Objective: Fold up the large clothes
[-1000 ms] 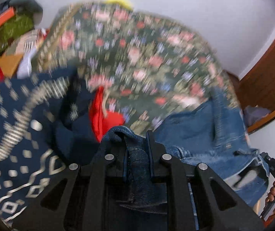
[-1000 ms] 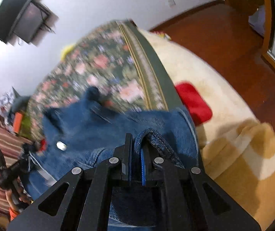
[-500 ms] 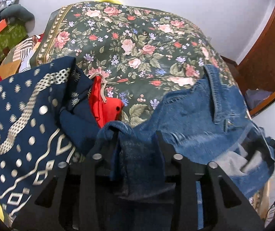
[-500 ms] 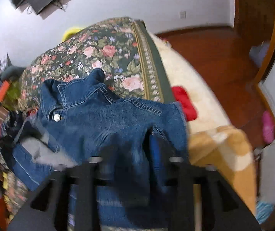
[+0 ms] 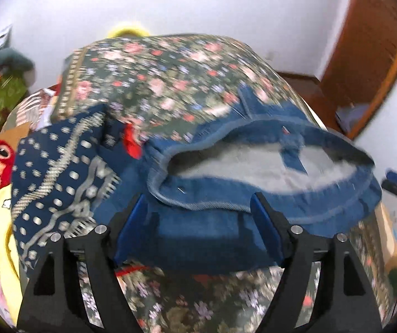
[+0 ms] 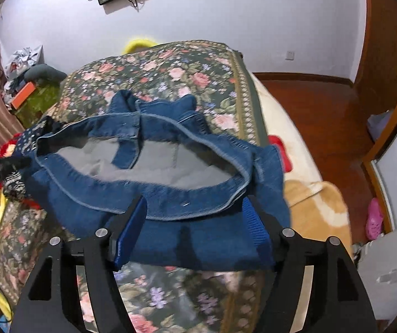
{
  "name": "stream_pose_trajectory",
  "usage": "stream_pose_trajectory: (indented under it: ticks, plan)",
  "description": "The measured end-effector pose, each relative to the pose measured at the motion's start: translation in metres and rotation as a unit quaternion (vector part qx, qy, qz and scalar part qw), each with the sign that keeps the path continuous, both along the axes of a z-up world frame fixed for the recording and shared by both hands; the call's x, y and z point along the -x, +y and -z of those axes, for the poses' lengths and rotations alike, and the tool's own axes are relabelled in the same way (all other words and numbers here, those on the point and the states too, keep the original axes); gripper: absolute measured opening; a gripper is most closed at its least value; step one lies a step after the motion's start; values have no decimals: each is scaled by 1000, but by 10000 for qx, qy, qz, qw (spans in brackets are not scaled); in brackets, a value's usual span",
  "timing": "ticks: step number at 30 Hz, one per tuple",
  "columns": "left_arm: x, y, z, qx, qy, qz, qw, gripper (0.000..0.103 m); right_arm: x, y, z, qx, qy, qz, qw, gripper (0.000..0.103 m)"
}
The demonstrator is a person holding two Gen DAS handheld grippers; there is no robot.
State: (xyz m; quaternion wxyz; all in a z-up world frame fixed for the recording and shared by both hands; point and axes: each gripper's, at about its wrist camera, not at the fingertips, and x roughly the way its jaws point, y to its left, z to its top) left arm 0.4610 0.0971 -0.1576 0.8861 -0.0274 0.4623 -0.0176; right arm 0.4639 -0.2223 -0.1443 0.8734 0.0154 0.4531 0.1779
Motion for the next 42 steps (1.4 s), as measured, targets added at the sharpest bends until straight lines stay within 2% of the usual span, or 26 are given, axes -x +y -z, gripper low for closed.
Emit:
stream_pose_trajectory:
  ticks: [5, 9, 13, 18, 21, 24, 27, 28, 31, 34, 38, 42]
  plan:
    - [10, -32, 26, 283, 359, 482, 9978, 76, 11, 12, 19, -195, 274, -135, 9993, 68]
    - [7, -59, 46, -52, 367, 840, 9958, 76, 11, 22, 39, -144, 499, -184, 9985, 68]
    - [-5, -75, 60, -372, 272, 996, 9940, 82, 3, 42, 46, 318, 290, -394, 9983, 68]
    - [-30, -86, 66, -776, 102, 1191, 9898, 86, -24, 60, 57, 480, 336, -533, 9969, 68]
    - [-63, -83, 60, -863, 260, 1152, 9893, 86, -56, 65, 55, 501, 423, -334, 9973, 68]
    - [-101, -74, 47, -1078, 265, 977, 9890, 86, -94, 65, 35, 297, 311, -16, 9991, 68]
    - [-131, -59, 31, -858, 326, 661, 9936, 84, -118, 59, 8, 188, 50, 441, 9988, 68]
    - [-136, -54, 22, -821, 214, 506, 9951, 84, -121, 57, -1, 88, -1, 535, 9985, 68]
    - [-133, -46, -3, -996, -275, 221, 9944, 84, -114, 52, -21, -273, -137, 600, 9977, 68]
    - [-118, -38, -18, -892, -474, 241, 9946, 84, -98, 58, -30, -316, -293, 420, 9982, 68]
    - [-93, -32, -22, -765, -459, 299, 9956, 84, -81, 71, -30, -193, -339, 133, 9992, 68]
    - [-64, -32, -16, -812, -397, 457, 9949, 84, -62, 86, -20, -162, -278, -114, 9994, 68]
